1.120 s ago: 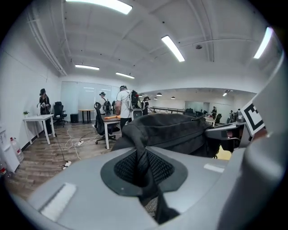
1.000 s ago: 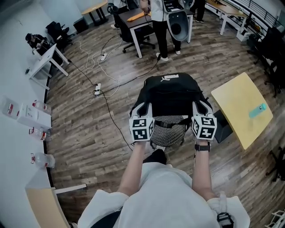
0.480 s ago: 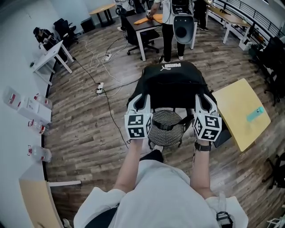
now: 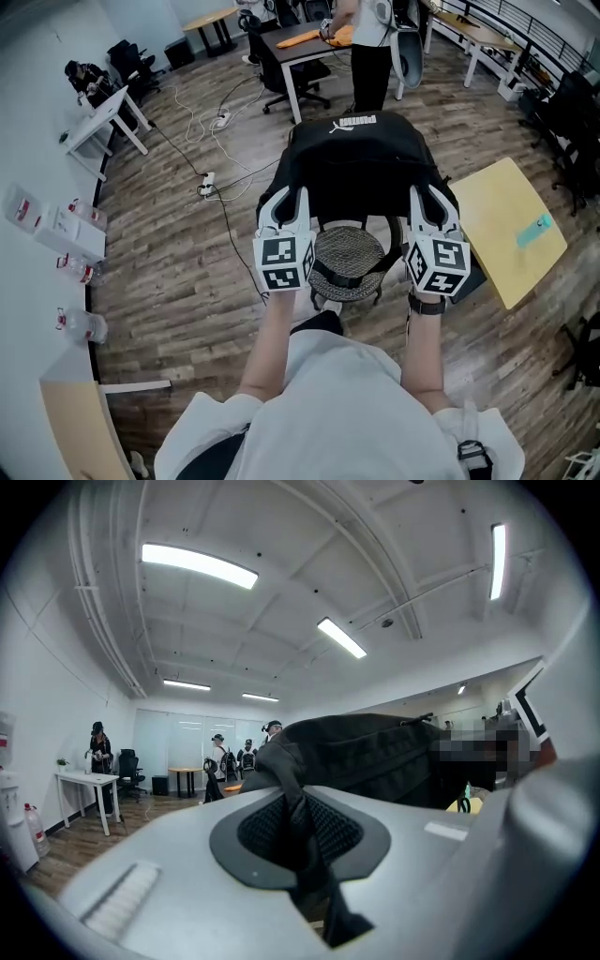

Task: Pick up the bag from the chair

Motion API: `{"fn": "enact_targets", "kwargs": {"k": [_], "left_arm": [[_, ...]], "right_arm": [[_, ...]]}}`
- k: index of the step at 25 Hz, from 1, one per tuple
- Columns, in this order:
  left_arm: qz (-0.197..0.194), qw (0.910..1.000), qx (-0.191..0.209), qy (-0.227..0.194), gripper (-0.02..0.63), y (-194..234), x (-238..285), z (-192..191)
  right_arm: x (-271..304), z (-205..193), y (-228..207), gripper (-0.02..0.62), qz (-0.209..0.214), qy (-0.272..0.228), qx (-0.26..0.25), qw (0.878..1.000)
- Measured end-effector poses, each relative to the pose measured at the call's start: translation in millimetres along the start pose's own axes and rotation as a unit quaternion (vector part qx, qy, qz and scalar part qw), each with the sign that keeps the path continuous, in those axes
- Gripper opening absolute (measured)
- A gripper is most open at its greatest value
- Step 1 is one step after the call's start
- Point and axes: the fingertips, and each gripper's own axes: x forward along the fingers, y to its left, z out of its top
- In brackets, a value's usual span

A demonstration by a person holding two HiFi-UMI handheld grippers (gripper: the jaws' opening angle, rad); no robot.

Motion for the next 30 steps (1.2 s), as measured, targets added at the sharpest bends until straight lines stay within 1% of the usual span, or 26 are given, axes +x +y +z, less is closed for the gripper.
{"fn": "enact_targets", "kwargs": {"k": [14, 20, 25, 30], "left_arm": [[-0.008, 0.9995, 0.008, -0.029, 0.044, -2, 2, 27], [-0.011, 0.9992, 0.007, -0.038, 0.044, 2, 11, 37], [-0.004, 0.9991, 0.013, -0.04, 0.044, 6, 18, 36], [-0.002, 0.9993, 0.01, -0.036, 0.044, 7, 24, 32]], "right_arm": [[-3, 25, -5, 0.066, -0.009, -0.026, -0.006, 1.0], [7, 36, -7, 0.066, -0.012, -0.034, -0.01, 0.999], [14, 36, -7, 0.066, -0.01, -0.034, -0.012, 0.999], [20, 32, -9, 0.066, -0.007, -0.031, -0.013, 0.999]]}}
